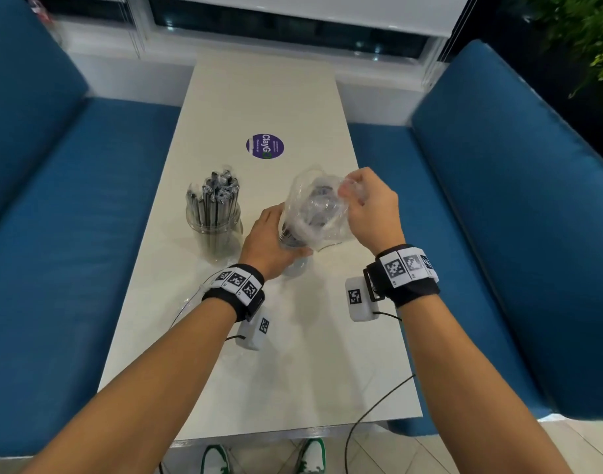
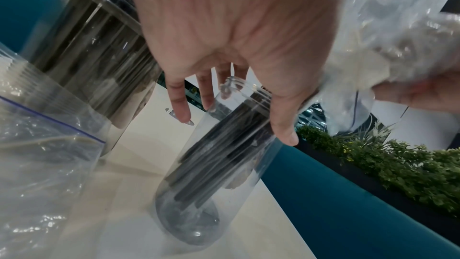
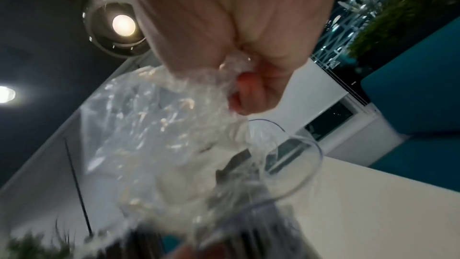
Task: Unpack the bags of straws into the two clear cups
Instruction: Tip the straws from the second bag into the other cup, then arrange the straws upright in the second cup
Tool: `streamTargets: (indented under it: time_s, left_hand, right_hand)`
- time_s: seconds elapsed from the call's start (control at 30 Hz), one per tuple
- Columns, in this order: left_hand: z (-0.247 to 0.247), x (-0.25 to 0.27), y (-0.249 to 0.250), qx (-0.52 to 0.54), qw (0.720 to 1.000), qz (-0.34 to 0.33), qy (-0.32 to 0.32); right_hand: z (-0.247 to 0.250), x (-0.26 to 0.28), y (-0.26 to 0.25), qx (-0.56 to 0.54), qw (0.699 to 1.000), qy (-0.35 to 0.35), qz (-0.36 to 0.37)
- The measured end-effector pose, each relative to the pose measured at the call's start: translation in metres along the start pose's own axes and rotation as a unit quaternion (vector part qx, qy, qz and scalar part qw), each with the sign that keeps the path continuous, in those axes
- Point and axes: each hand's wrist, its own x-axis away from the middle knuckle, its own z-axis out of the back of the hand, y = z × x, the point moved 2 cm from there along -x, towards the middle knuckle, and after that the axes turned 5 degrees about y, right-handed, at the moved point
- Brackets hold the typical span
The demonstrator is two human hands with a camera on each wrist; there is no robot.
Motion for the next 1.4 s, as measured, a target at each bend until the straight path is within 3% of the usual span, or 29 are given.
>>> streamTargets:
  time_s: [0.23, 0.37, 0.47, 0.53, 0.57, 0.63, 0.7, 0.73, 0.8, 0.87, 0.9, 1.0, 1.03, 1.1, 1.17, 1.27, 1.4]
  left_hand:
    - [0.0, 0.001, 0.002, -0.021, 0.999, -0.012, -0.022]
    - [0.0, 0.001, 0.002, -0.02, 1.0, -0.002, -0.023]
    - [0.002, 0.009, 0.005, -0.036, 0.998, 0.017, -0.044]
    - [0.01, 0.021, 0.012, -0.025, 1.0, 0.003, 0.003]
    - [0.015, 0.03, 0.016, -0.012, 0.998, -0.02, 0.06]
    - [0.026, 0.054, 0.028, 0.022, 0.976, -0.083, 0.202]
    - [0.032, 0.082, 0.041, 0.059, 0.955, -0.14, 0.254]
    - [0.03, 0.096, 0.046, 0.079, 0.957, -0.162, 0.229]
    - [0.018, 0.125, 0.052, 0.118, 0.972, -0.172, 0.112]
    - [-0.006, 0.149, 0.049, 0.143, 0.98, -0.139, -0.025]
    - [-0.02, 0.157, 0.044, 0.142, 0.98, -0.121, -0.069]
    - [-0.046, 0.165, 0.017, 0.099, 0.991, -0.057, -0.064]
    - [-0.049, 0.164, 0.007, 0.085, 0.995, -0.031, -0.05]
    - [-0.053, 0.163, -0.013, 0.048, 0.998, -0.009, -0.043]
    - [-0.056, 0.163, -0.029, -0.012, 0.999, -0.014, -0.051]
    - [-0.061, 0.163, -0.046, -0.142, 0.987, -0.018, -0.072]
    - [-0.059, 0.157, -0.045, -0.157, 0.982, 0.015, -0.101]
  right_hand:
    - [0.033, 0.011, -0.003, -0.134, 0.981, 0.141, 0.009]
    - [0.043, 0.015, -0.007, -0.197, 0.973, 0.116, -0.041]
    - [0.056, 0.022, -0.01, -0.217, 0.957, 0.191, -0.026]
    - [0.065, 0.031, -0.005, -0.232, 0.936, 0.266, -0.018]
    - [0.067, 0.037, 0.001, -0.25, 0.921, 0.297, -0.027]
    - [0.069, 0.053, 0.017, -0.278, 0.896, 0.34, -0.067]
    - [0.064, 0.075, 0.03, -0.289, 0.881, 0.356, -0.115]
    - [0.058, 0.089, 0.037, -0.29, 0.88, 0.348, -0.145]
    - [0.037, 0.118, 0.052, -0.281, 0.886, 0.3, -0.212]
    - [0.01, 0.146, 0.066, -0.291, 0.903, 0.176, -0.262]
    - [-0.003, 0.159, 0.071, -0.319, 0.897, 0.099, -0.288]
    - [-0.025, 0.189, 0.073, -0.45, 0.805, -0.067, -0.38]
    - [-0.027, 0.196, 0.078, -0.438, 0.803, -0.099, -0.391]
    - [-0.029, 0.203, 0.092, -0.31, 0.868, -0.165, -0.352]
    - [-0.029, 0.208, 0.107, -0.105, 0.926, -0.217, -0.289]
    - [-0.03, 0.215, 0.118, 0.074, 0.928, -0.254, -0.264]
    - [-0.025, 0.207, 0.116, 0.069, 0.942, -0.211, -0.25]
